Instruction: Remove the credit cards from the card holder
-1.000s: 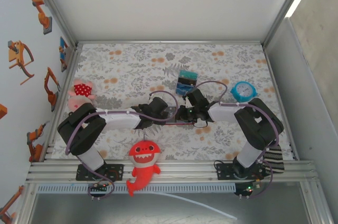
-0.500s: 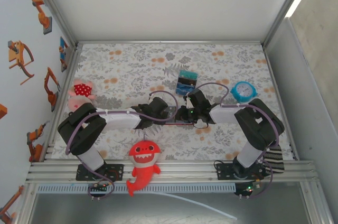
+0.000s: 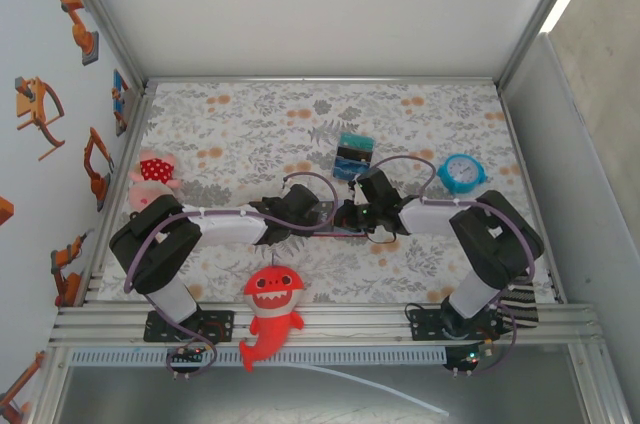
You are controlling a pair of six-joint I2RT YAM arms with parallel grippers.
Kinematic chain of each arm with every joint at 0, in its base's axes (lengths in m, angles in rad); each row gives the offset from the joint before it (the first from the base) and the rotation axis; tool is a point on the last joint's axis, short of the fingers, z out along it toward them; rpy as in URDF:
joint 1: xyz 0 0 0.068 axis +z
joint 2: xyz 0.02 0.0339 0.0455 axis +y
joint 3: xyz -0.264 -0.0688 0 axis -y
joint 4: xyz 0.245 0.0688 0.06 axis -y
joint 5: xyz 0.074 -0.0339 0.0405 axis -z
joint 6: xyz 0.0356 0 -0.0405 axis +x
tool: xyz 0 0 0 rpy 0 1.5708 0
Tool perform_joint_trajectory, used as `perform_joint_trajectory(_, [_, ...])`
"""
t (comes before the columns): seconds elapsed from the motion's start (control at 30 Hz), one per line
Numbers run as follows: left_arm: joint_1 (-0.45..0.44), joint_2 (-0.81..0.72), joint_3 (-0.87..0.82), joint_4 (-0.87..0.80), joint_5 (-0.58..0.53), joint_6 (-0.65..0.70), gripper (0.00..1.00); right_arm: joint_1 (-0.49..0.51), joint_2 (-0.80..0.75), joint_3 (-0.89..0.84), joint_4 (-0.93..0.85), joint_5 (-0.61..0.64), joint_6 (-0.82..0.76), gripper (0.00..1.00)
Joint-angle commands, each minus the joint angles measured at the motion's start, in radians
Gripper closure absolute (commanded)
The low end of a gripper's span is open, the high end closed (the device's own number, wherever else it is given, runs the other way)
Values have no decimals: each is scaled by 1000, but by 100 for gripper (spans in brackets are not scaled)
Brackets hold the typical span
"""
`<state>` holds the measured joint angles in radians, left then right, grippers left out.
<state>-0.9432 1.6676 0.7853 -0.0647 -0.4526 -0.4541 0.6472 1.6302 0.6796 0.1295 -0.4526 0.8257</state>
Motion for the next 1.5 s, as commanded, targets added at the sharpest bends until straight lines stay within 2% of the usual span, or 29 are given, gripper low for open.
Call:
perform_joint_trajectory(0.0, [-9,18,15,-38,-1,6,3,-7,-43,15,-74,30,-40,100])
perform_joint_trajectory(0.37, [-8,6,15,-41,-15,16,3,-27,-64,17,-129,63,-55,100])
perform_joint_trajectory(1.1, [-8,-54,72,-21,-35,86,3,-40,-64,21,-111,38,-48,100])
perform_joint_trajectory(1.47, [-9,43,128,-2,-7,150,3,-40,-59,21,-111,38,-45,100])
